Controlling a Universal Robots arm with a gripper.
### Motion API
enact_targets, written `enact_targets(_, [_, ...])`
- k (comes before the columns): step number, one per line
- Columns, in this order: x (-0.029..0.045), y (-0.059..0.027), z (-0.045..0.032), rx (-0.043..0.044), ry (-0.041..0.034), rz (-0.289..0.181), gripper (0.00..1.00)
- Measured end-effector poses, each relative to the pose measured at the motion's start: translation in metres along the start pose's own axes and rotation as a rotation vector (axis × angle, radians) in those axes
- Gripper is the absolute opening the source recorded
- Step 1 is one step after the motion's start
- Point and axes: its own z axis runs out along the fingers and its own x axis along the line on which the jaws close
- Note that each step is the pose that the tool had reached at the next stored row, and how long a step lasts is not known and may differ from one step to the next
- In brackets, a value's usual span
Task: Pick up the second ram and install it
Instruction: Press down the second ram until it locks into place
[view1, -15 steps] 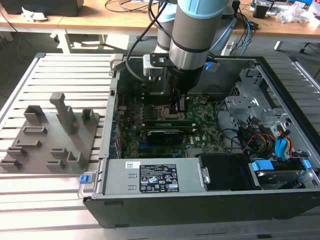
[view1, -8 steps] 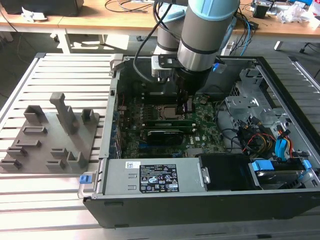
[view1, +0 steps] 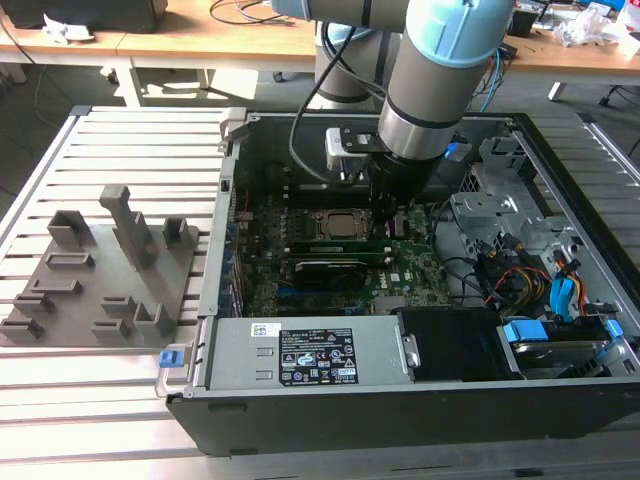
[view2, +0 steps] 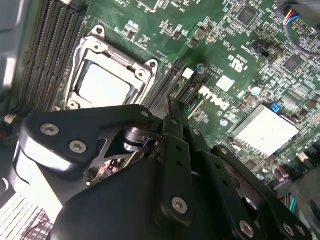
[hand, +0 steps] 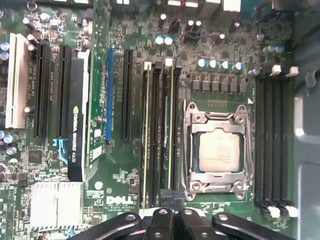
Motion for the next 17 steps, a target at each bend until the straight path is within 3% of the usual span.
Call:
enact_targets(5, [0.0014,-0.0007,0.0111,-0.0006,0.0016,0.0,0.11])
enact_targets(7, [0.001,-0.0008,0.0103,-0.0002,0.0001,0.0,0.11])
enact_targets(9, [0.0001,-0.0002,0.001,-0.0002,0.0011,0.0,0.11])
enact_targets(14, [-0.0009,0.0458,0.0034,0.0028,0.0007,0.0,0.11])
enact_targets(17, [-0.0012,0.068,0.0051,0.0042,0.001,0.0,0.11])
